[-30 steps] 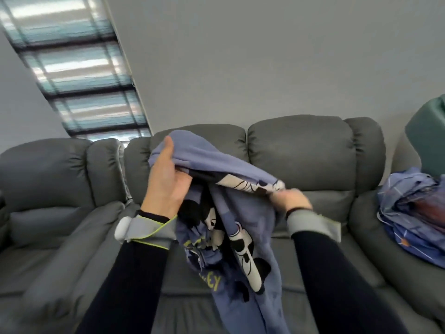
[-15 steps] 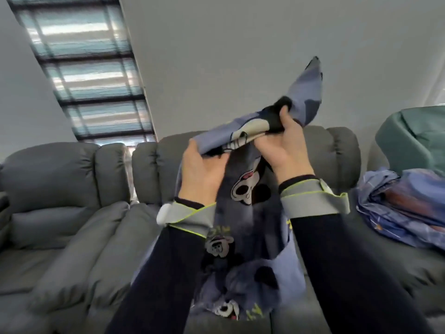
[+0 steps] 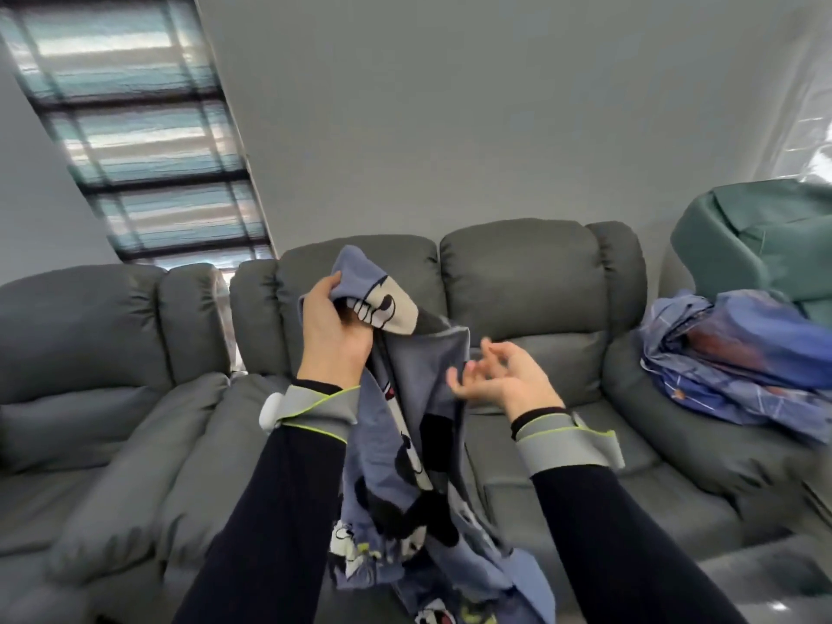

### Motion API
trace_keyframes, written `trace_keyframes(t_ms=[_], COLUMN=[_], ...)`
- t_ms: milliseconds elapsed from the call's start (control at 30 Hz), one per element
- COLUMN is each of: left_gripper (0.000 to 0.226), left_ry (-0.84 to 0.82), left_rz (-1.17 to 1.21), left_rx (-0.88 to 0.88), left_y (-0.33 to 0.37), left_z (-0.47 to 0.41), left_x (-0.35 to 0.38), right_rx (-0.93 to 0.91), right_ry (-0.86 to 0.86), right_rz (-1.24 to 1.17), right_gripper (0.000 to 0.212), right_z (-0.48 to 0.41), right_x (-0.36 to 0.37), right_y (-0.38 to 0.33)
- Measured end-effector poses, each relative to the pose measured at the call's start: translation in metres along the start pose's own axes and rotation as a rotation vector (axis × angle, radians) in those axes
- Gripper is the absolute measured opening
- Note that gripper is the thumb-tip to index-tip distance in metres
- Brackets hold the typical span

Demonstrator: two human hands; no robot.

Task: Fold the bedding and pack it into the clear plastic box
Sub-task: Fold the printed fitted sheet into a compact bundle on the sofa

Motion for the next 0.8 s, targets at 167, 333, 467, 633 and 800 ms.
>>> trace_keyframes(t_ms=[167,333,467,633,800], left_gripper=[0.056,0.032,0.039,0.025,0.022], left_ry=[-0.169,-0.213,-0.051,0.245,0.294], left_rz=[0.249,0.197,0.123,0.189,-0.284], left_rx=[-0.082,-0.162,-0.04,-0.01,-0.058], left_y=[-0.012,-0.003,0.02,0.013,-0.027], left_z=[0.022,0.028,0.026,0.028,0.062], left_x=[0.022,0.014,-0.022,-0.118,-0.159], right_rx=[0.388,0.138,-0.334,-0.848,-0.932], right_ry=[0.101,0.089,0.184,-0.117,-0.287], right_rz=[-0.032,0.117,0.703,0.727,0.272], right_gripper=[0.065,0.036,0.028,0.032,0.018], right_z=[0.016,-0.006,0.016,0.071,0.113], right_x=[-0.048,-0.065,-0.057,0.011,0.038], right_y=[0.106,0.1,0.018,-0.079,-0.134])
Point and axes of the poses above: each hand's wrist, its own z-axis away from the middle knuckle, its own x-axis out of the palm, y = z × x, the point moved 10 cm from there along -z, towards the middle knuckle, and after that the axes turned 5 degrees about -y, right-handed, at the moved point
